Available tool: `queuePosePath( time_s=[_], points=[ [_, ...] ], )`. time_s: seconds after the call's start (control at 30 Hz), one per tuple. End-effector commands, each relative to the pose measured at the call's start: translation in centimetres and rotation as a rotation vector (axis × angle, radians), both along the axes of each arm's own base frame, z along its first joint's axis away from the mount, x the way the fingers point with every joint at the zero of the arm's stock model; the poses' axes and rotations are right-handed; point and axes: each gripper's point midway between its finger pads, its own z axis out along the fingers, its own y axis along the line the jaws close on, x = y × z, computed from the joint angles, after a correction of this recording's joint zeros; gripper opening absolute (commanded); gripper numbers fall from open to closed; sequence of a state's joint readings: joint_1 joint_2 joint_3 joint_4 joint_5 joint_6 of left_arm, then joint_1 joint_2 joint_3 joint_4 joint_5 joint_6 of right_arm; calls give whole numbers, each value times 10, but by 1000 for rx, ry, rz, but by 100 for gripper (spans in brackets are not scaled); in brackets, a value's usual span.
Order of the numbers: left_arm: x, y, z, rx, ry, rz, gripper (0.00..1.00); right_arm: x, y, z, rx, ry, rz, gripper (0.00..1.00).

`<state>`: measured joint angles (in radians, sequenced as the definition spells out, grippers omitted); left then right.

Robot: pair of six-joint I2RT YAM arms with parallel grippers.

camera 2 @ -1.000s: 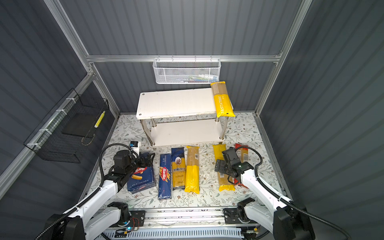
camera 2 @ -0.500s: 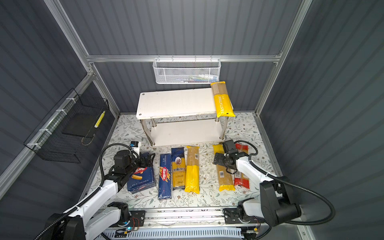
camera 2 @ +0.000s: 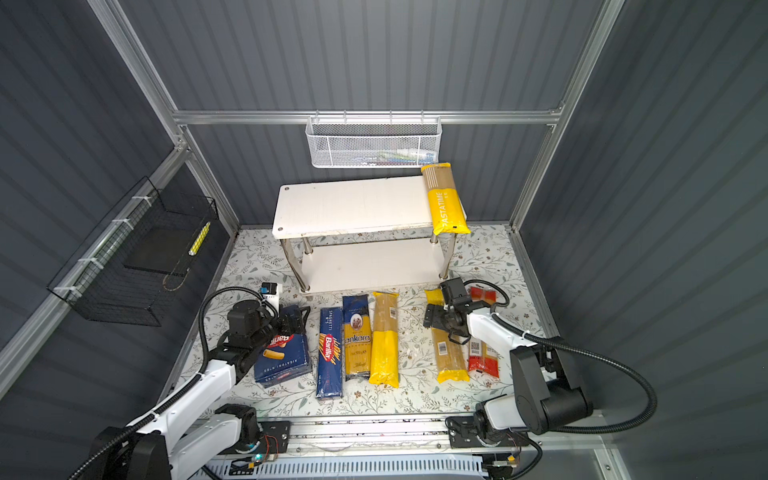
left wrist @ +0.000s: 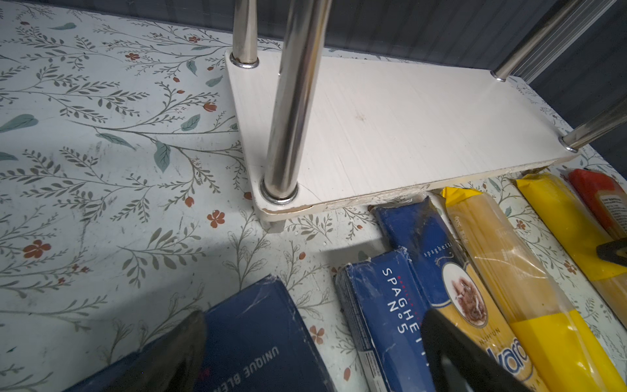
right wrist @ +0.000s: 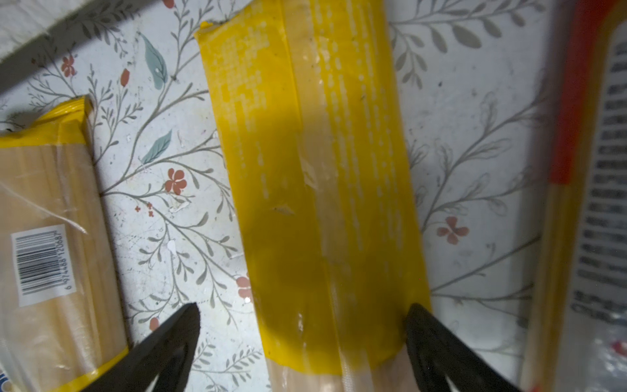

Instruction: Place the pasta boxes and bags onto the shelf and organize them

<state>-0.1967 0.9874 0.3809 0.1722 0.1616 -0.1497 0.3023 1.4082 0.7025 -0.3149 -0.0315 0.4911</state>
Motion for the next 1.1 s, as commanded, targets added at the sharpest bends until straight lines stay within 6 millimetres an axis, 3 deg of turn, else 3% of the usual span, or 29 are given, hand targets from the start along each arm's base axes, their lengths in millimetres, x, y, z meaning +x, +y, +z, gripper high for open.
queuePosePath(
  time_s=[0.0,0.1,0.23,0.4,0.6,0.9,1.07],
  points=[
    [2,-1,9,2,-26,-10,100,-10,29,0,51,-4,76,94],
    [2,-1,9,2,-28,-9,100,-18,37,-1,56,4,84,94],
    [2,-1,9,0,-28,-11,100,-18,22,10,8,-34,32,95],
    [2,-1,9,1,-28,-11,99,-4,5,27,-40,-97,-11,97],
    [1,-1,10,0,-30,-12,99,17,1,20,-58,-82,-9,98],
    [0,-3,10,-4,-30,-21,100,45,17,9,-30,-48,20,97],
    [-1,-3,11,-6,-36,-24,99,47,29,-3,-42,-3,31,98]
  ],
)
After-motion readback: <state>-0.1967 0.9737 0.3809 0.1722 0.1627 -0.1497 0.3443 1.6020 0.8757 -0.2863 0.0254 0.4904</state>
